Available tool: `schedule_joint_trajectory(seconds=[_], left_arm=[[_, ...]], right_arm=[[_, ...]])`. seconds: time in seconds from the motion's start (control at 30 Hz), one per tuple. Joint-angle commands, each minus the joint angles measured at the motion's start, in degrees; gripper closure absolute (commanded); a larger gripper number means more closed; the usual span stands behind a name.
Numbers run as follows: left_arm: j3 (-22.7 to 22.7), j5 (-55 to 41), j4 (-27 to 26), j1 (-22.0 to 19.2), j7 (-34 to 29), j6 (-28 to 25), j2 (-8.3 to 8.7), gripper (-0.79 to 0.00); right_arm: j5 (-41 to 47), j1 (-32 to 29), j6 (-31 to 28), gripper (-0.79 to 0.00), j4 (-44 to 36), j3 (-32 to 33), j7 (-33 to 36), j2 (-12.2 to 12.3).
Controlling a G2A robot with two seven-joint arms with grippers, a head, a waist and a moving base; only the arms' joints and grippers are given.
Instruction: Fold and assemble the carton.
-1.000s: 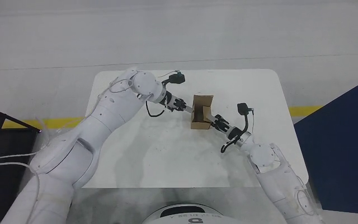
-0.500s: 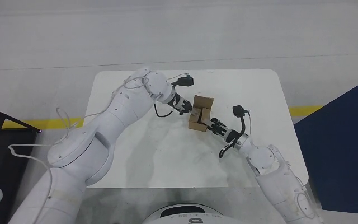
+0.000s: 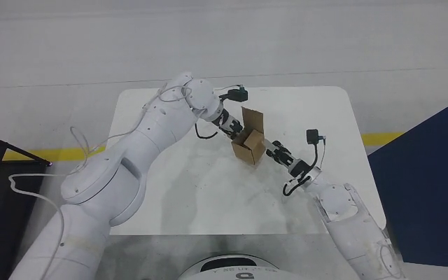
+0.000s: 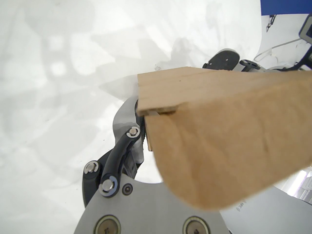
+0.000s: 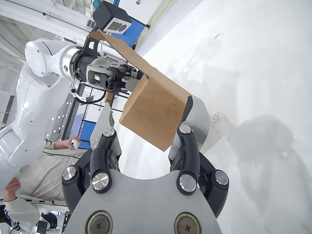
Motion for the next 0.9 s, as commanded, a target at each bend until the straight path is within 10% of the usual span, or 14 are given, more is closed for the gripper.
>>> schedule_joint_trajectory(seconds=[0.0, 0.03, 0.07, 0.1, 0.47, 0.87], left_arm=[[-0.32, -0.12, -0.18, 0.18, -0.34, -0.55, 0.05, -0.074], [-0.6, -0.67, -0.2, 0.42, -0.78, -1.13, 0.09, -0.299], [-0.83, -1.09, -0.23, 0.62, -1.41, -1.74, 0.15, -0.751], [-1.14, -1.73, -0.28, 0.89, -1.97, -2.46, 0.22, -0.785], [-9.08, -8.85, 0.87, 6.27, -5.72, -10.08, 5.54, -0.785], [-14.81, 6.68, -24.33, 15.12, -12.62, -1.03, 16.33, -0.785]], right_arm=[[0.04, 0.24, 0.16, -0.566, 0.34, -0.33, -0.21, -0.07], [0.02, 0.37, 0.21, -0.579, 0.51, -0.49, -0.32, -0.1], [0.05, 0.47, 0.27, -0.603, 0.69, -0.67, -0.38, -0.13], [0.07, 0.59, 0.29, -0.603, 0.83, -0.8, -0.43, -0.15], [4.43, 2.52, -1.55, -0.668, 2.92, -0.25, -2.01, -0.42], [15.3, 7.18, -4.41, -0.579, 4.12, -1.56, -3.8, -1.48]])
